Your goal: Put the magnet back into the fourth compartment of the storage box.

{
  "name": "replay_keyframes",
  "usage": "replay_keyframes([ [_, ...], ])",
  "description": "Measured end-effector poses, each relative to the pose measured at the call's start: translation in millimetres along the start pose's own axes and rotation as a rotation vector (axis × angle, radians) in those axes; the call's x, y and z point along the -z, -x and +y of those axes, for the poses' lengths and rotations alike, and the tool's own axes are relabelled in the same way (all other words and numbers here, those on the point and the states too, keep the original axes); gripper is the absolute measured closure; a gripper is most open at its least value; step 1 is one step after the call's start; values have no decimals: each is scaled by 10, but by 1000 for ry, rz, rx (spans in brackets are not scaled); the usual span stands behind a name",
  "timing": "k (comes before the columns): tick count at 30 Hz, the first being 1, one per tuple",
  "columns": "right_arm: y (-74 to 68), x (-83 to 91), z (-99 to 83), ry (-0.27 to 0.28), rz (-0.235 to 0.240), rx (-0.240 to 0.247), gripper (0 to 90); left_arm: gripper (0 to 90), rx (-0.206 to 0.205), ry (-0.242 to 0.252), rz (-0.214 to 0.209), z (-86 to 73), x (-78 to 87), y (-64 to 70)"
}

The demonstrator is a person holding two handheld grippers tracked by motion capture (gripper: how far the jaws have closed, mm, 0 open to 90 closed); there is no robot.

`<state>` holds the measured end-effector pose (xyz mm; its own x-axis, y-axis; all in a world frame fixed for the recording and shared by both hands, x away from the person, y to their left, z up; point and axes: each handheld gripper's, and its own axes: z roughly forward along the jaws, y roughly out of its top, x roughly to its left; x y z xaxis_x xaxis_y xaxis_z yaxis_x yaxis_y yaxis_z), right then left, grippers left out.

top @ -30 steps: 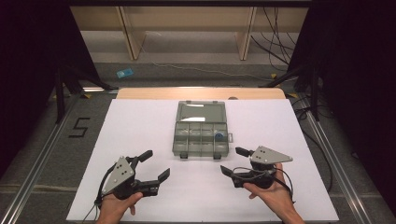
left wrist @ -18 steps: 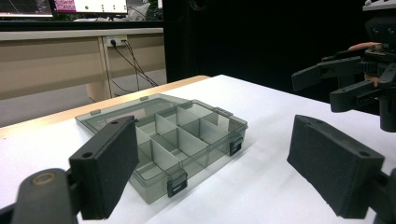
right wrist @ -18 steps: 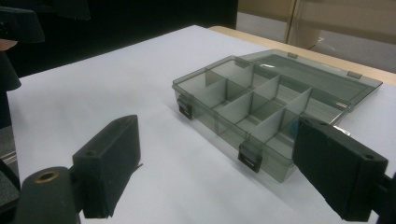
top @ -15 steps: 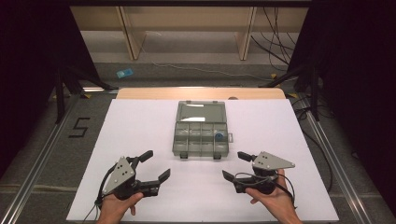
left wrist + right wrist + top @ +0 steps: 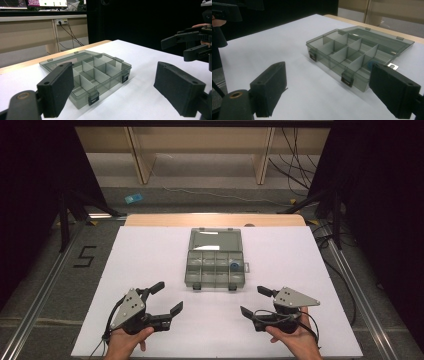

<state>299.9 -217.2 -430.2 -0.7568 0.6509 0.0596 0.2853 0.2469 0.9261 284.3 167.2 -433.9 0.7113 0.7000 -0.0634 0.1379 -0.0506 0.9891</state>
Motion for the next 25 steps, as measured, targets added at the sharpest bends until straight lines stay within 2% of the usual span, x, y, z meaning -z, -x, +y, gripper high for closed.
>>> replay_keyframes([
  [1, 4, 0, -4, 13, -7, 5, 159, 157, 1, 1, 0, 0, 0, 0],
  [5, 1, 30, 4, -1, -6, -7, 159, 157, 2, 3, 0, 1, -2, 0],
  [9, 25, 20, -5, 26, -16, -4, 159, 157, 4, 14, -6, -3, -12, -2],
  [10, 25, 14, -7, 29, -6, -8, 159, 157, 4, 14, -6, -3, -12, -2],
  [11, 22, 30, -2, 7, -13, -11, 159, 157, 2, 6, -2, 0, -5, -2],
  [13, 21, 26, -2, 10, -12, -9, 159, 157, 4, 13, -6, -3, -11, -5],
  [14, 30, 20, -4, 24, -28, 9, 159, 157, 4, 14, -6, -3, -12, -5],
  [17, 18, 22, -5, 8, -12, -9, 159, 157, 3, 10, -4, -1, -9, -3],
  [25, 20, 24, -6, 6, -16, -10, 159, 157, 2, 11, -5, -2, -10, -3],
])
